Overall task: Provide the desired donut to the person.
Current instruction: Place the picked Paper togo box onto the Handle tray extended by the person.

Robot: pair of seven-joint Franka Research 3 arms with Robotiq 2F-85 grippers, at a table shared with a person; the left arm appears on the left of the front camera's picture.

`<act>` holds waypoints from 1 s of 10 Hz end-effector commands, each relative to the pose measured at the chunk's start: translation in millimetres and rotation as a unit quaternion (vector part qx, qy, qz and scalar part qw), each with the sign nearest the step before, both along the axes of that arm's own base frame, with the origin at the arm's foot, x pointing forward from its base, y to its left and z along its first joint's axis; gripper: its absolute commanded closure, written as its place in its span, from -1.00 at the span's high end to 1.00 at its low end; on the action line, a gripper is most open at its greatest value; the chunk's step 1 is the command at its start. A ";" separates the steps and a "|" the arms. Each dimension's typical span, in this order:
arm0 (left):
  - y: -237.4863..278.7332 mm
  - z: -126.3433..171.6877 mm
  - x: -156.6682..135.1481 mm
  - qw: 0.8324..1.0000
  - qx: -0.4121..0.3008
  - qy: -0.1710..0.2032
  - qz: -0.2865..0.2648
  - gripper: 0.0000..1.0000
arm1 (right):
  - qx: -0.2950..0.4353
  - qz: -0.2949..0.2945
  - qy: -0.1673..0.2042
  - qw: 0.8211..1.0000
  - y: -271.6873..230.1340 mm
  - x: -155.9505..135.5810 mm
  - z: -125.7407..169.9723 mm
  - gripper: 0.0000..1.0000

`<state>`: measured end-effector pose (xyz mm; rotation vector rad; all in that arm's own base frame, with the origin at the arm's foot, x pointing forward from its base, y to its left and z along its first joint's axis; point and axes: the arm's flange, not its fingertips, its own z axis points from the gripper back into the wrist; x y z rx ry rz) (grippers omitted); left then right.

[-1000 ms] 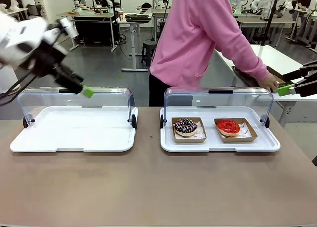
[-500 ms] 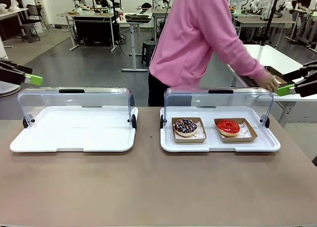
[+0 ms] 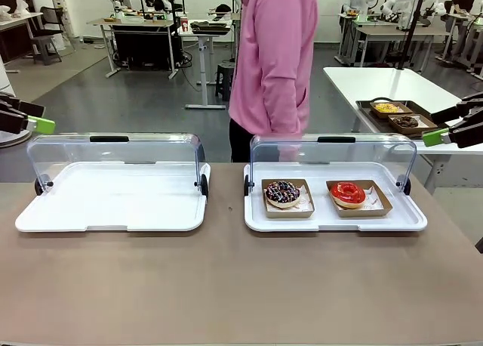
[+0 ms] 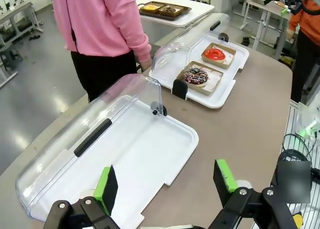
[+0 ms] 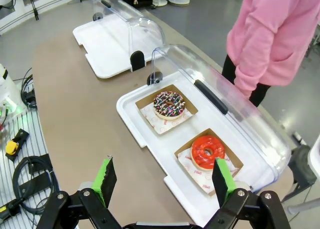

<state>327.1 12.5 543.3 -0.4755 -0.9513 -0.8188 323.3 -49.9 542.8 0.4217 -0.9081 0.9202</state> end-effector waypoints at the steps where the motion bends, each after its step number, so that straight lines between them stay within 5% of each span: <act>1: 1.3 -0.9 -0.3 1.000 -0.001 0.000 -0.005 1.00 | 0.006 0.006 -0.002 1.000 0.9 2.6 -1.6 1.00; 4: 21.9 -6.6 5.6 0.997 0.036 0.066 -0.026 1.00 | 0.006 0.006 -0.002 1.000 0.9 2.6 -1.6 1.00; 10: 46.3 -8.5 6.9 0.994 0.044 0.091 0.037 1.00 | 0.006 0.006 -0.002 1.000 0.9 2.6 -1.6 1.00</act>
